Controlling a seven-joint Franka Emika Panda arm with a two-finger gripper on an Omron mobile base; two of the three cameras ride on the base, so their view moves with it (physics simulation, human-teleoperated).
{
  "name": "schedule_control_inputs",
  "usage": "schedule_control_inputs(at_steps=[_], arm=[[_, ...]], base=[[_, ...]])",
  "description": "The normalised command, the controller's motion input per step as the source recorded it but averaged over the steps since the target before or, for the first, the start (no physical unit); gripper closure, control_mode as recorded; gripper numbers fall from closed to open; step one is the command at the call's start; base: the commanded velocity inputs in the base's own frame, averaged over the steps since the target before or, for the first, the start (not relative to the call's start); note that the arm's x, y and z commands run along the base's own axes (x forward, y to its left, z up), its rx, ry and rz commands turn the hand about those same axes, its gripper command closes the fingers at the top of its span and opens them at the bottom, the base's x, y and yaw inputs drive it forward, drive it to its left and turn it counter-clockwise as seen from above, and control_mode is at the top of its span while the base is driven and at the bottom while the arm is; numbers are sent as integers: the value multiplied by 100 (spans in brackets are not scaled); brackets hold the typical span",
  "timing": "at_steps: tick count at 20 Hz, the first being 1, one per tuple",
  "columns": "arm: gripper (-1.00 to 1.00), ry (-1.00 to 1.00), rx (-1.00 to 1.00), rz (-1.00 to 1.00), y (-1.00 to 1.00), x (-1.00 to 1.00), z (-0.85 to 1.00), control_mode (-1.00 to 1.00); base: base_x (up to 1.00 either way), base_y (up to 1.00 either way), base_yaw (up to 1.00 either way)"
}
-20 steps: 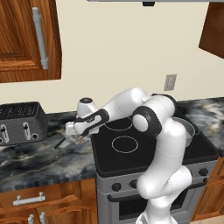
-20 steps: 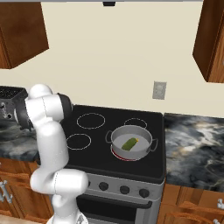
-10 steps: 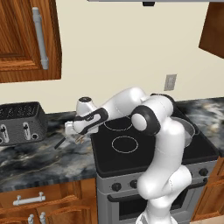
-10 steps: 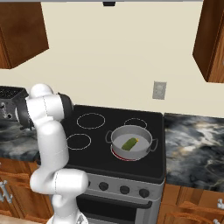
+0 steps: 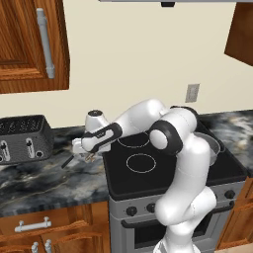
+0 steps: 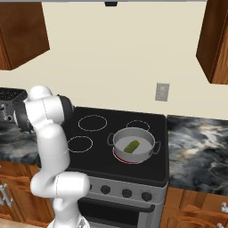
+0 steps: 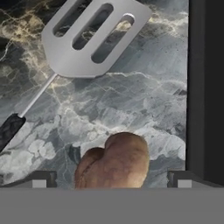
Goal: Put the cucumber and mushroom in the pot. Retrieve the spatula and lightly stir the vegetables in the pot.
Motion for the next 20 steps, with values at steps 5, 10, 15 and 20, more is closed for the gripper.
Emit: schedule_control_inputs(at_steps=[5, 10, 15, 20], arm=[[-100, 0, 0, 0, 0, -10, -6, -100], [-100, 0, 0, 0, 1, 1, -6, -100], [-100, 0, 0, 0, 11, 5, 0, -100], [-100, 0, 0, 0, 17, 3, 0, -100]], base=[[0, 0, 0], [0, 0, 0], [0, 0, 0], [0, 0, 0]])
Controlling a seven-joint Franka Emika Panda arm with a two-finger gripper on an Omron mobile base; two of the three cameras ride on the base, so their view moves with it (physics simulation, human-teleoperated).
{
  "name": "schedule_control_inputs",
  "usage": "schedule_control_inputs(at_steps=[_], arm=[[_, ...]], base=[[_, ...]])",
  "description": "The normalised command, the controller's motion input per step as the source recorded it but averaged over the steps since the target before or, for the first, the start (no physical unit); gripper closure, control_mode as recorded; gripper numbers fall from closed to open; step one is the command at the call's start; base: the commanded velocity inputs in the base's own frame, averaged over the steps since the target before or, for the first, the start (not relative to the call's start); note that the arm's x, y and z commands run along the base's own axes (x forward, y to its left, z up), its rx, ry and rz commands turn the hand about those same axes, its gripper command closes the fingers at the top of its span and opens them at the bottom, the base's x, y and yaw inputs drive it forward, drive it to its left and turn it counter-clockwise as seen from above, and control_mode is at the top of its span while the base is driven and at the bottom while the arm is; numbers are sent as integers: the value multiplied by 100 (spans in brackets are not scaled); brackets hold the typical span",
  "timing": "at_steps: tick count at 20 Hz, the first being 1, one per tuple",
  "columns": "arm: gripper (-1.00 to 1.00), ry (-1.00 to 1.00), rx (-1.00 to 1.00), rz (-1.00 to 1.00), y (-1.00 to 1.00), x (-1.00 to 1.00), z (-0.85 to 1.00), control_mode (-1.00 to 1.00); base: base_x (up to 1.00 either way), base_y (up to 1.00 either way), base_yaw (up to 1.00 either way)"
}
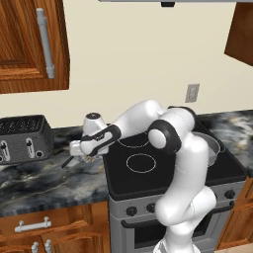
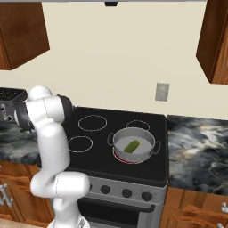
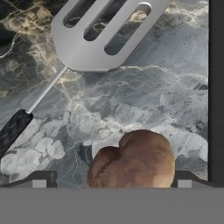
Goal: Put the cucumber and mushroom in the pot. Retrieve the spatula and lightly stir the vegetables in the pot.
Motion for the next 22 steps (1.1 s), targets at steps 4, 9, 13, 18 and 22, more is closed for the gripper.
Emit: schedule_control_inputs(at_steps=[4, 9, 13, 18, 22], arm=[[-100, 0, 0, 0, 5, 0, -6, -100], [-100, 0, 0, 0, 0, 3, -8, -100], [-100, 0, 0, 0, 0, 0, -6, -100], [-100, 0, 0, 0, 0, 1, -10, -100], [-100, 0, 0, 0, 0, 0, -3, -100]], base=[[0, 0, 0], [0, 0, 0], [0, 0, 0], [0, 0, 0], [0, 0, 0]])
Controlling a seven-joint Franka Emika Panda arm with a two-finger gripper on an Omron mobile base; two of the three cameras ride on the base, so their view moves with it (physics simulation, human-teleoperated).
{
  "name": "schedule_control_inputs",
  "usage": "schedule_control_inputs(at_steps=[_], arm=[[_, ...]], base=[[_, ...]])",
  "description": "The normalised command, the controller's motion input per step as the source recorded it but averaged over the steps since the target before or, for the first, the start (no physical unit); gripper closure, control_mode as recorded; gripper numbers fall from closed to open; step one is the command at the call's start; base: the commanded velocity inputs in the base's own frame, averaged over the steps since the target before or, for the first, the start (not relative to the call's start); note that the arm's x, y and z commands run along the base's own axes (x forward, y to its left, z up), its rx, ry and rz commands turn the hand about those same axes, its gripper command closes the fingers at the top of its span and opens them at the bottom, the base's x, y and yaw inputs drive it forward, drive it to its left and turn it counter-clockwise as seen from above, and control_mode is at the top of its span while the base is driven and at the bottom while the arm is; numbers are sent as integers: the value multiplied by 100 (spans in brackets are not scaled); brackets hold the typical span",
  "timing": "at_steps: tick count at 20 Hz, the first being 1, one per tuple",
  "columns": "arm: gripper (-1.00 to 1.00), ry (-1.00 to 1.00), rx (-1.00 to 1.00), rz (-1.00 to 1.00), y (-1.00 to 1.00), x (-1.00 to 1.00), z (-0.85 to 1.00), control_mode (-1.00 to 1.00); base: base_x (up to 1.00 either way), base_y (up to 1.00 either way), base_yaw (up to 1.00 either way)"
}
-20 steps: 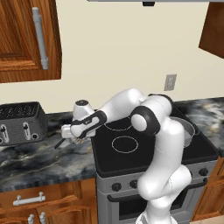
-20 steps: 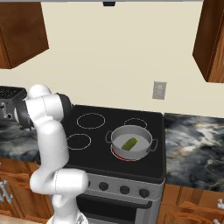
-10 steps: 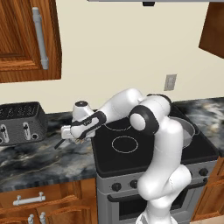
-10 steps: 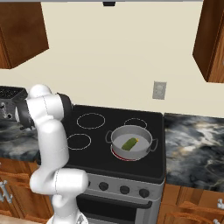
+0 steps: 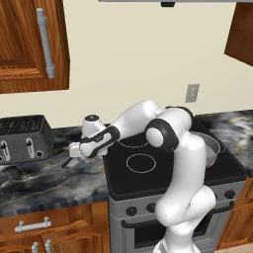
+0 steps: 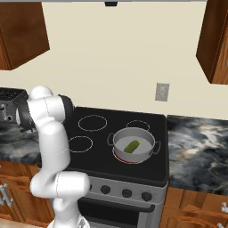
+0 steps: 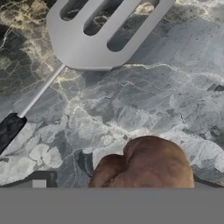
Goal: Put the cucumber and mushroom in the pot. Retrieve the spatula and lightly stir the vegetables in the pot.
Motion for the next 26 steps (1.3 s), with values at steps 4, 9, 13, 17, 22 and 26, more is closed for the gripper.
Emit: schedule_control_inputs(at_steps=[4, 9, 13, 17, 22, 26], arm=[[100, 0, 0, 0, 0, 0, 0, -100], [100, 0, 0, 0, 0, 0, 0, -100], [100, 0, 0, 0, 0, 0, 0, -100], [100, 0, 0, 0, 0, 0, 0, -100], [100, 2, 2, 0, -31, -44, 36, -100], [100, 0, 8, -1, -62, -53, 79, -100]], base=[[0, 0, 0], [0, 0, 0], [0, 0, 0], [0, 0, 0], [0, 0, 0], [0, 0, 0]])
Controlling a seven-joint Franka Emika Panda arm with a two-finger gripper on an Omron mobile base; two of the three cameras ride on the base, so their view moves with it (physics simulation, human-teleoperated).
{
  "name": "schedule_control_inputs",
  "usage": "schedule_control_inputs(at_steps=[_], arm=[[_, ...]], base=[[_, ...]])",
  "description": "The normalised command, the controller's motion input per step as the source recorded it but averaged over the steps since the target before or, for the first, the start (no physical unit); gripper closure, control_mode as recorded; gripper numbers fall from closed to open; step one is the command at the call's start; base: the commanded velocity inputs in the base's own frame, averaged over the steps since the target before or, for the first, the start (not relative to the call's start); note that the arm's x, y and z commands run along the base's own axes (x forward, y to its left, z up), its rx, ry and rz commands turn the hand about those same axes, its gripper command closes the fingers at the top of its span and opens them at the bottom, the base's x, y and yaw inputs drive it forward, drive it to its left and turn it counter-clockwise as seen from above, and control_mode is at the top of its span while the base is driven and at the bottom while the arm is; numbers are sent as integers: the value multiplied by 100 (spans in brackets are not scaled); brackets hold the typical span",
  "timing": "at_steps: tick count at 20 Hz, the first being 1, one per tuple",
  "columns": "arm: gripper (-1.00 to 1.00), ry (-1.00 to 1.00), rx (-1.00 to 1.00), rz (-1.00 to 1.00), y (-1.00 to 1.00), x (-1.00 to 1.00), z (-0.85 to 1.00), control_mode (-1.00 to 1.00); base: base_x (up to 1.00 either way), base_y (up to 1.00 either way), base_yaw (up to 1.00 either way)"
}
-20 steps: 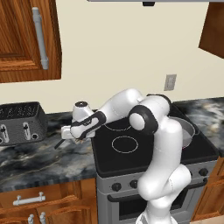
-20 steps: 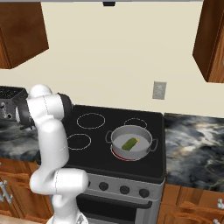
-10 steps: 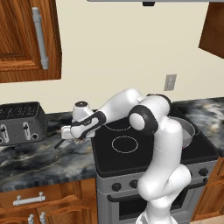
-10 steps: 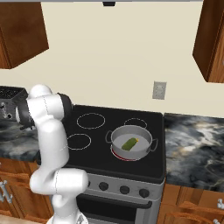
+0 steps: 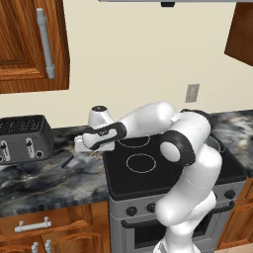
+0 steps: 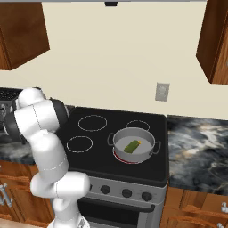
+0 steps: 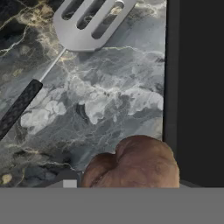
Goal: Put the cucumber and mushroom in the pot. Retrieve the spatula and lightly stir the vegetables in the pot.
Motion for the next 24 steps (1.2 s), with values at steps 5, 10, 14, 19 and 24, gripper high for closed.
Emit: schedule_control_inputs(at_steps=[5, 10, 14, 19, 24], arm=[[100, 0, 1, -7, -90, -24, 76, -100], [100, 0, -3, -6, -65, -5, 79, -100], [100, 0, -12, 0, -36, -7, 68, -100], [100, 0, -10, 0, -73, -30, 47, -100], [100, 0, -4, 0, -100, -29, 28, -100]], base=[[0, 0, 0], [0, 0, 0], [0, 0, 0], [0, 0, 0], [0, 0, 0]])
